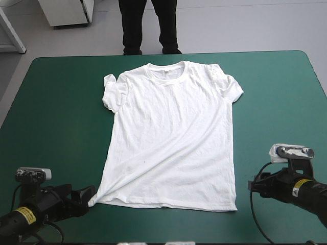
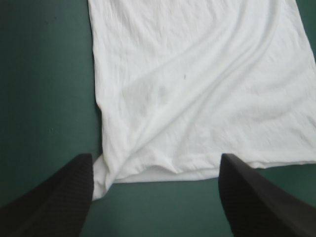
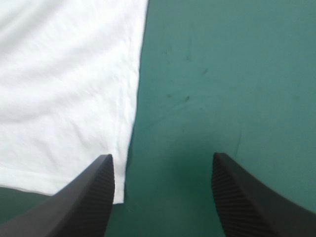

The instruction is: Fold the cloth

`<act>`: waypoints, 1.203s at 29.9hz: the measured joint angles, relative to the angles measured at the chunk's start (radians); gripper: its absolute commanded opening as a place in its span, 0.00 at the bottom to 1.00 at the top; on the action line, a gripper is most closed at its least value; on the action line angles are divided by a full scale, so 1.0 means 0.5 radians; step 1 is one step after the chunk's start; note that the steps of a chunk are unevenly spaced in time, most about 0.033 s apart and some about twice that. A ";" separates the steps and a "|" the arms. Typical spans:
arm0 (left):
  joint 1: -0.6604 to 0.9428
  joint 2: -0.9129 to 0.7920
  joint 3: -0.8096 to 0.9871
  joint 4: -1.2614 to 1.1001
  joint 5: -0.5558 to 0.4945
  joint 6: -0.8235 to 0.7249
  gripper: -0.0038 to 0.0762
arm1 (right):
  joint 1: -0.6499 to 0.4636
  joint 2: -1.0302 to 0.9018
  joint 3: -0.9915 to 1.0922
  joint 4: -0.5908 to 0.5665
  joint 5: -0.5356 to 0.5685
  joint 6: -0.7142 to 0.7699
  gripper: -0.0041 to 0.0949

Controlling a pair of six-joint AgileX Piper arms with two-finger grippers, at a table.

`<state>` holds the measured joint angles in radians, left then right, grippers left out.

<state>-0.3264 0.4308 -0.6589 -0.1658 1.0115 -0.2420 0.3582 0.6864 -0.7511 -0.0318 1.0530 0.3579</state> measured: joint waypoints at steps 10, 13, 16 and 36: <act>0.000 0.708 -0.719 0.152 0.134 0.120 0.68 | 0.000 0.231 -0.695 -0.020 0.236 -0.083 0.58; 0.000 0.973 -0.995 0.215 0.172 0.147 0.66 | 0.000 0.383 -0.893 -0.077 0.274 -0.095 0.58; 0.000 1.235 -1.267 0.293 0.248 0.187 0.66 | 0.000 0.536 -1.083 -0.138 0.314 -0.110 0.58; 0.202 2.396 -1.693 0.229 0.294 0.294 0.66 | -0.040 1.220 -1.376 -0.350 0.320 -0.194 0.51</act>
<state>-0.2253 1.6287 -1.5052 -0.0514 1.1586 -0.0950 0.3383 1.2965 -1.4391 -0.2066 1.2130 0.2608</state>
